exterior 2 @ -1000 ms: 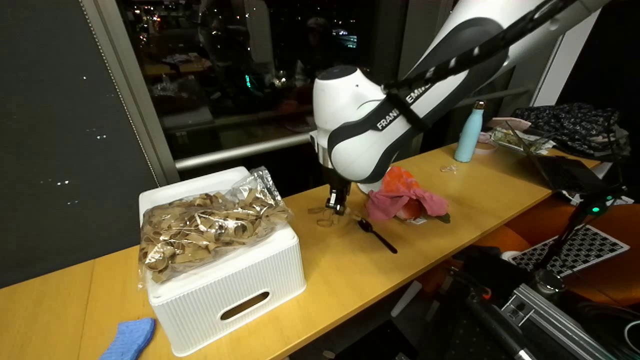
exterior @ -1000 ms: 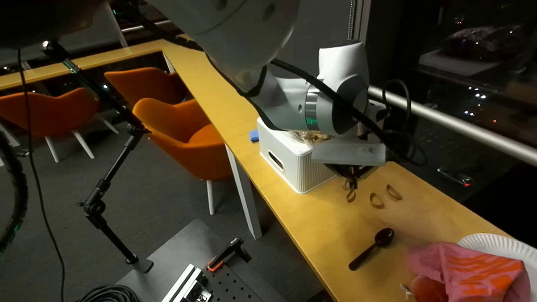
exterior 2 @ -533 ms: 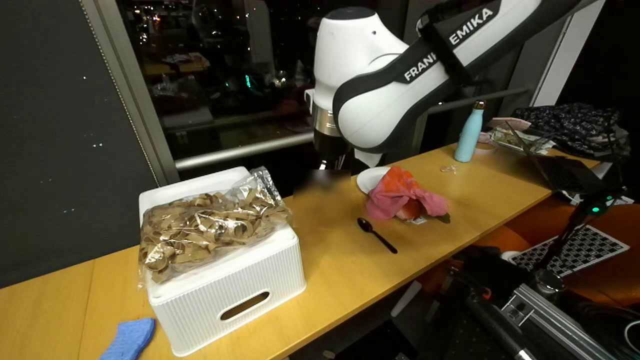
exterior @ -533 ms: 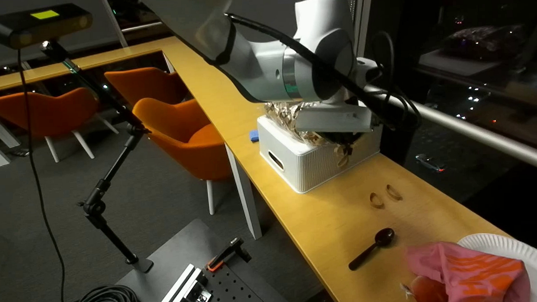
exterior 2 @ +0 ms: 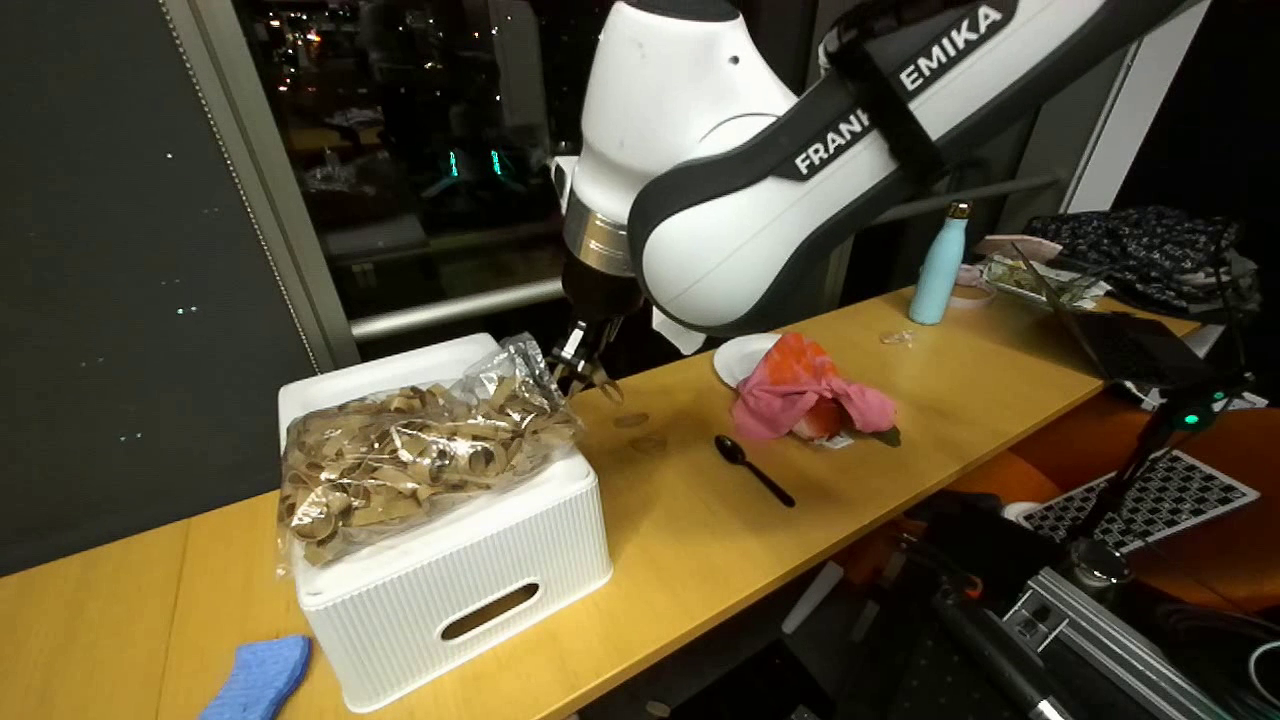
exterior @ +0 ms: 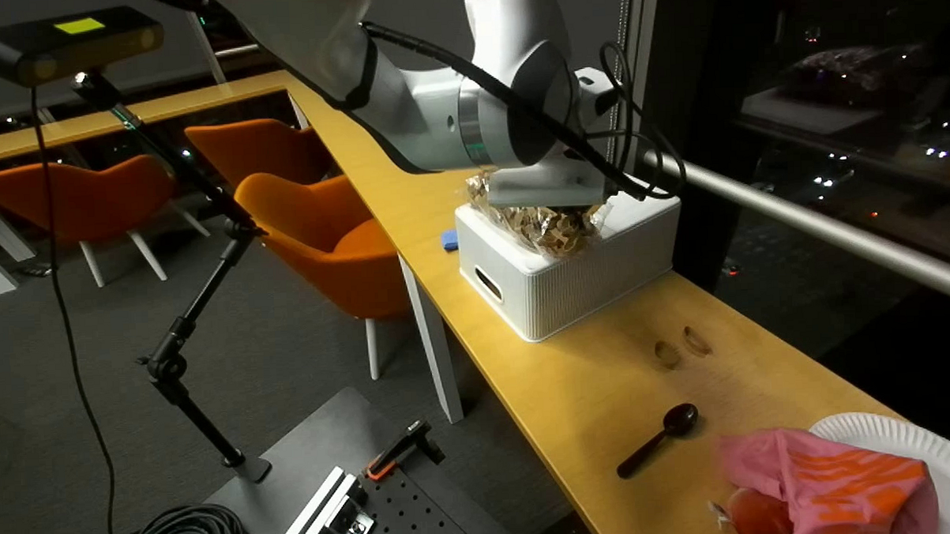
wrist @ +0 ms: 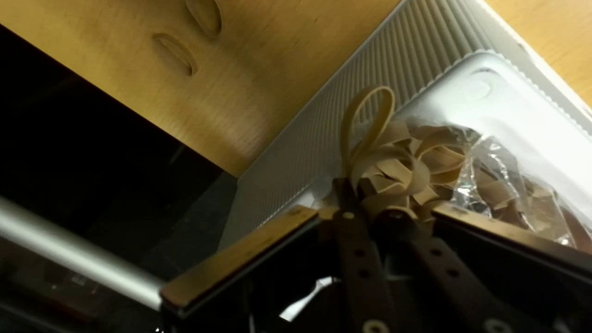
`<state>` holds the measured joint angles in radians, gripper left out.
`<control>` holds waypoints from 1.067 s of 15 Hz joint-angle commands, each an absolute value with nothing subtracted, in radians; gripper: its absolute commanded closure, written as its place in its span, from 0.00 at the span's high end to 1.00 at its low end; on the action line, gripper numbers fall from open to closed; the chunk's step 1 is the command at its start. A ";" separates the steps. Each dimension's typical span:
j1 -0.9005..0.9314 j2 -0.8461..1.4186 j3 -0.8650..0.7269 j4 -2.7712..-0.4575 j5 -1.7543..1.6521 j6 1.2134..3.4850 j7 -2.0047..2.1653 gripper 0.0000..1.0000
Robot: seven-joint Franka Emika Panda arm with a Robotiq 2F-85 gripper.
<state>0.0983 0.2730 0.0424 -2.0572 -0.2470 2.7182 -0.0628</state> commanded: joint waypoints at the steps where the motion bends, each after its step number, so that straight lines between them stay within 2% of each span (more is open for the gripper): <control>1: 0.075 0.305 0.062 -2.042 -0.195 2.796 -0.106 0.01; 10: -0.122 0.363 0.316 -2.015 0.188 2.828 -0.516 0.01; 16: -0.202 0.376 0.345 -2.013 0.274 2.831 -0.628 0.01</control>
<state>-0.1569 0.3580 0.3078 -2.0258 0.2145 2.8161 -0.5613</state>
